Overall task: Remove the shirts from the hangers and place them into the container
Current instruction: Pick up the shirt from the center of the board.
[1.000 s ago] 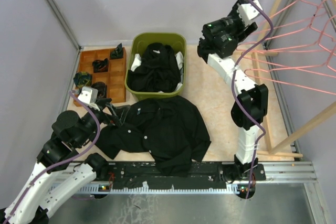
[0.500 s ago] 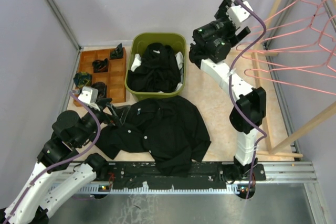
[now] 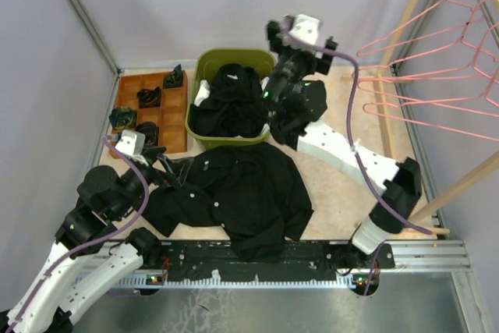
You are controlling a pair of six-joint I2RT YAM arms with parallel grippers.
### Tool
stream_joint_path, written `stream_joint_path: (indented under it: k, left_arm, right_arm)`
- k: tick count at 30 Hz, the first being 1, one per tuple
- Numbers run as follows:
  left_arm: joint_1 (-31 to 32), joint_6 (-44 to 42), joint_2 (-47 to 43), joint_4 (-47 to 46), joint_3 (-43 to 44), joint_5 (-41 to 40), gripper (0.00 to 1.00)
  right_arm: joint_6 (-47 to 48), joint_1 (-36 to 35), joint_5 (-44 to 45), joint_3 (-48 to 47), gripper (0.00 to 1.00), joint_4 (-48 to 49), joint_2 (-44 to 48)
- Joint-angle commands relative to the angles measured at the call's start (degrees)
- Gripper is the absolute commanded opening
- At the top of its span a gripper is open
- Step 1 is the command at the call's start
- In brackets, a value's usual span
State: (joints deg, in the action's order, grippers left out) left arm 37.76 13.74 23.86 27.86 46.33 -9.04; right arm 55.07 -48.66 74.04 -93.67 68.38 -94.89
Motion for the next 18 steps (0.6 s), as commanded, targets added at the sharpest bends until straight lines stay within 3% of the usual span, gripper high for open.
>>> stream_joint_path:
  k: [1,2,4,8,10,13,18]
  left_arm:
    - [-0.14,0.68,-0.76,-1.21,0.03,-1.43,0.99]
    - [-0.14,0.80,-0.84,-1.01,0.03,-1.52,0.99]
    - [-0.14,0.85,-1.09,-0.65,0.06,-1.85,0.99]
    - [-0.14,0.83,-1.43,-0.26,0.11,-2.48,0.99]
    - [-0.14,1.02,-1.23,-0.29,-0.04,-2.36,0.99]
    - [-0.14,1.55,-0.89,-0.38,-0.41,-2.25,0.99]
    - [-0.14,1.91,0.01,-0.29,-0.41,-2.33,0.99]
  right_arm:
    - [-24.75,-5.22,-30.83,5.02,0.91,-41.05,12.89]
    - [-33.45,-5.19,-38.24,5.74,0.94,-48.49,15.47]
    - [-39.65,-5.15,-52.14,8.79,0.99,-55.77,20.77]
    - [-43.25,-5.22,-81.09,16.54,0.99,-64.98,27.63]
    - [-42.82,-5.23,-90.97,20.07,0.99,-68.81,30.03]
    - [-44.84,-5.27,-95.83,25.47,0.99,-71.25,32.42]
    - [-55.97,-5.27,-88.29,29.07,0.99,-79.69,30.59]
